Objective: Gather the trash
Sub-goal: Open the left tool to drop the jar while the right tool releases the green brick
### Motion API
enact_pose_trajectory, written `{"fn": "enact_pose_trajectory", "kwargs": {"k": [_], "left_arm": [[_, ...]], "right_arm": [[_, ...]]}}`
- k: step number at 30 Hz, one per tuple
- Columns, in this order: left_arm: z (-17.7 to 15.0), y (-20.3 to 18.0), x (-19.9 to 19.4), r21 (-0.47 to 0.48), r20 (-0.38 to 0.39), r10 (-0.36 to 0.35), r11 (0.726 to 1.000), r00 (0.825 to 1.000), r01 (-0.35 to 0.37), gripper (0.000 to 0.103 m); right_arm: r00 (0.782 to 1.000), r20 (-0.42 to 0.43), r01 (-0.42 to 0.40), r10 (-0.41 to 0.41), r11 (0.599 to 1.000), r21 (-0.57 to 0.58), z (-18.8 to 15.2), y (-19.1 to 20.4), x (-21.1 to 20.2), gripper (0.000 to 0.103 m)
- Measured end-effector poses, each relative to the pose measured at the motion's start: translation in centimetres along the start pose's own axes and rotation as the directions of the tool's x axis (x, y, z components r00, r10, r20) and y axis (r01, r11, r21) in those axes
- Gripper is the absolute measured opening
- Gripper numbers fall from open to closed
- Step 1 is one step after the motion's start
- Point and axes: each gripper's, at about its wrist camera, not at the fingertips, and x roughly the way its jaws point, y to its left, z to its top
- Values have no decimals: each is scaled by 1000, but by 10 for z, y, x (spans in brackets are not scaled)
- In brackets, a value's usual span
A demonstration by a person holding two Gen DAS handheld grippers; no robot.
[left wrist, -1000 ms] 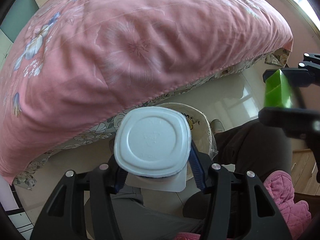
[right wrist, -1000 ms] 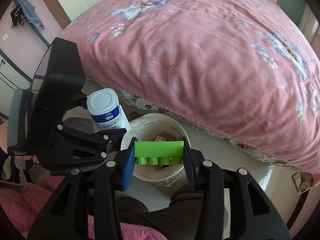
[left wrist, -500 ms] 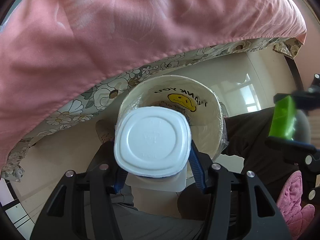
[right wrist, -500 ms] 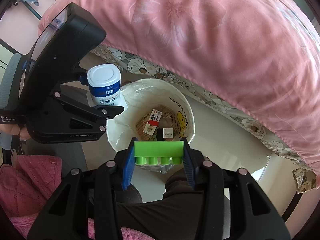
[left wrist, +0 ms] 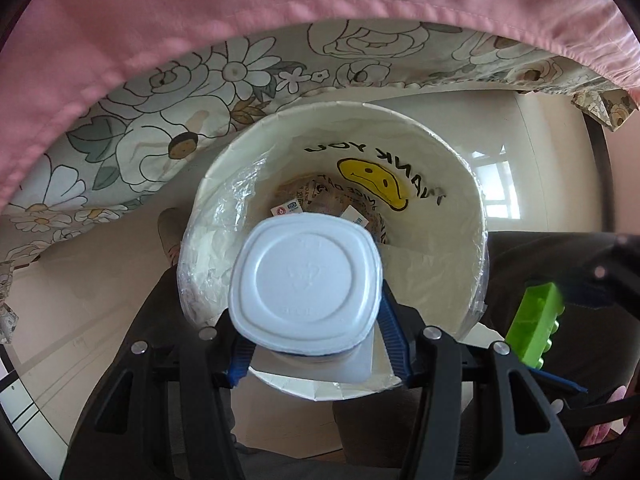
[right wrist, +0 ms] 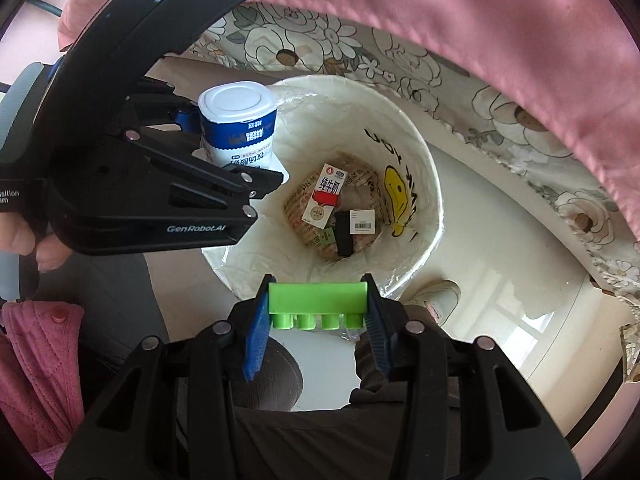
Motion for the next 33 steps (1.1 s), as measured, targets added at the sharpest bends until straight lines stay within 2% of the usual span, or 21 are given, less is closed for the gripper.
{"fn": "enact_pose_trajectory", "kwargs": {"k": [10, 15, 30, 33], "left_arm": [[19, 2, 36, -79, -39, -69, 995, 997, 66, 56], [24, 6, 53, -106, -67, -73, 992, 995, 66, 56], [27, 20, 79, -164, -122, -84, 984, 989, 63, 57], [26, 21, 79, -163, -121, -77, 985, 990, 56, 63]], "right_arm": [[997, -52, -48, 50, 998, 38, 12, -6, 45, 44], [995, -62, -71, 75, 995, 64, 20, -11, 60, 44], [994, -82, -62, 70, 994, 95, 32, -16, 96, 45], [995, -79, -53, 61, 994, 95, 33, -17, 99, 49]]}}
